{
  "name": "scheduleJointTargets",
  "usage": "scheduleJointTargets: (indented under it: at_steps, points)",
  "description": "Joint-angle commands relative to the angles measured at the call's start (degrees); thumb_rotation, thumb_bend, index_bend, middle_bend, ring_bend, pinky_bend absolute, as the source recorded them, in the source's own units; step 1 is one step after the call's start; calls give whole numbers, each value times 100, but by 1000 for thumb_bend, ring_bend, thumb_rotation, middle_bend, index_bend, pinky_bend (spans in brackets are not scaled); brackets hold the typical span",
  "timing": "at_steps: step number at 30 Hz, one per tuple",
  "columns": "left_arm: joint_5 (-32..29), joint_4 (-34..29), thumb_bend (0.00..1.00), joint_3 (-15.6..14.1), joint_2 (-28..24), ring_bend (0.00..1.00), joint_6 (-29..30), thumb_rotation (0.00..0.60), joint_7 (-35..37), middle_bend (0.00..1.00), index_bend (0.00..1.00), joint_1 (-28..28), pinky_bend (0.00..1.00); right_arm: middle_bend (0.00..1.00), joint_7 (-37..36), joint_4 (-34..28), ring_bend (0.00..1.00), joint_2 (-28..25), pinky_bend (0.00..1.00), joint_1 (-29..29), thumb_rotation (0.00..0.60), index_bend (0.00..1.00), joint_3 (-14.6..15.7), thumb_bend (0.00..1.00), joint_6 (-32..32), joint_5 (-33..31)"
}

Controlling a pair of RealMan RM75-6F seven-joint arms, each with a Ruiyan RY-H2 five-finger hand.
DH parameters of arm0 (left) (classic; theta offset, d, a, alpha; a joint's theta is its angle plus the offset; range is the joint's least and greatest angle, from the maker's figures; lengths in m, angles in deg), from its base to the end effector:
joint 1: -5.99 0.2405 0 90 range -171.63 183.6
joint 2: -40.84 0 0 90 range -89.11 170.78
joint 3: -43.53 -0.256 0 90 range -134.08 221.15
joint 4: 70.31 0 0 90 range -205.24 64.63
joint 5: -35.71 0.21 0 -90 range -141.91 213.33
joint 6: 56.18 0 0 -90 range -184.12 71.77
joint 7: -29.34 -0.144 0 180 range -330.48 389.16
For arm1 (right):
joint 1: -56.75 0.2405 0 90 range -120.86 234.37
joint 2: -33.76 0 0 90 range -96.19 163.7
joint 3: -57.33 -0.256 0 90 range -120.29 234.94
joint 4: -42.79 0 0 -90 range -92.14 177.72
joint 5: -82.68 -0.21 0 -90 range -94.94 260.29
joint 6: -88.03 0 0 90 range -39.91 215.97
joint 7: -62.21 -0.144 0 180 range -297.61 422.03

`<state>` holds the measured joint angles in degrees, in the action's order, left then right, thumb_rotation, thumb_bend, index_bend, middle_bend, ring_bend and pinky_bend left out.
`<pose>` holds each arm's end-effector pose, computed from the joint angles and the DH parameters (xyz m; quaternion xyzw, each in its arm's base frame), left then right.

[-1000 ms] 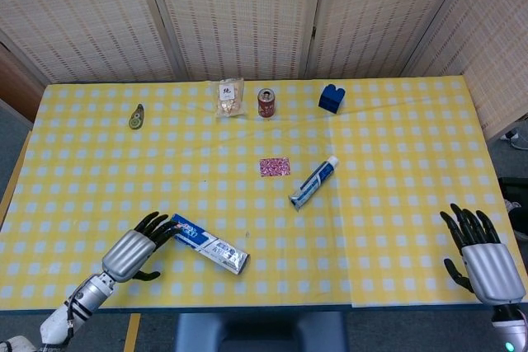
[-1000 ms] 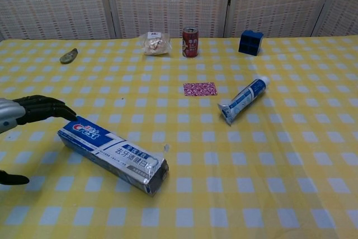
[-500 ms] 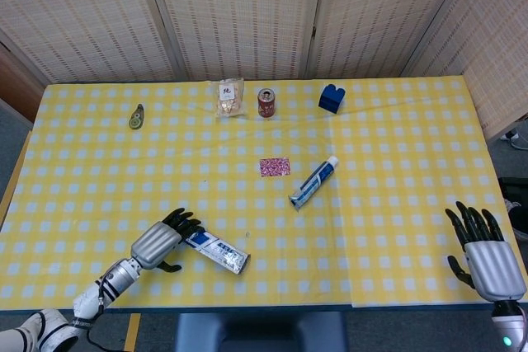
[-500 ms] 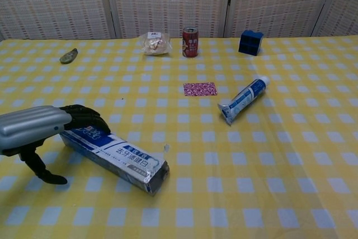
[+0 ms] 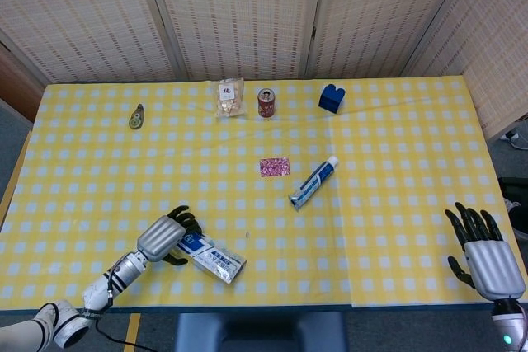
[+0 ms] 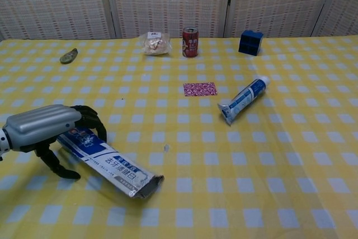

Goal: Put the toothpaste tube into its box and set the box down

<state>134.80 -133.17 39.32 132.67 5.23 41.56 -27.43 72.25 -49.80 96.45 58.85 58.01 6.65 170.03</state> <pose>-0.2396 0.2847 -0.0368 -0.8154 -0.3350 -0.3639 0.3007 -0.3257 -0.1515 0.1489 0.6526 -0.3712 0.2832 0.5967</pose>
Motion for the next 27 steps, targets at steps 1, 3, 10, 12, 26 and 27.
scheduleJointTargets:
  at_steps: [1,3,10,12,26,27]
  points:
    - [-1,47,153,-13,37,245,83,600,48,406,421,-13,147,0,9,0,0,0,0,5,600,0,1,387,14,-11]
    - [14,68,152,-23,53,244,188,600,75,406,415,-2,137,0,3,-10,0,-5,0,11,600,0,6,387,29,-12]
    - [-39,54,152,-73,67,236,185,600,15,406,395,-30,122,0,-19,-28,0,-27,0,10,600,0,23,387,23,5]
    - [-62,47,152,-82,69,239,161,600,8,406,403,-41,126,0,-33,-29,0,-33,0,5,600,0,25,387,4,18]
    - [-374,84,143,80,187,449,312,600,-91,584,560,26,301,0,-42,-48,0,-44,0,15,600,0,73,386,27,75]
    - [-420,66,143,103,189,451,318,600,-129,584,560,43,302,0,-44,-50,0,-45,0,12,600,0,81,385,22,90]
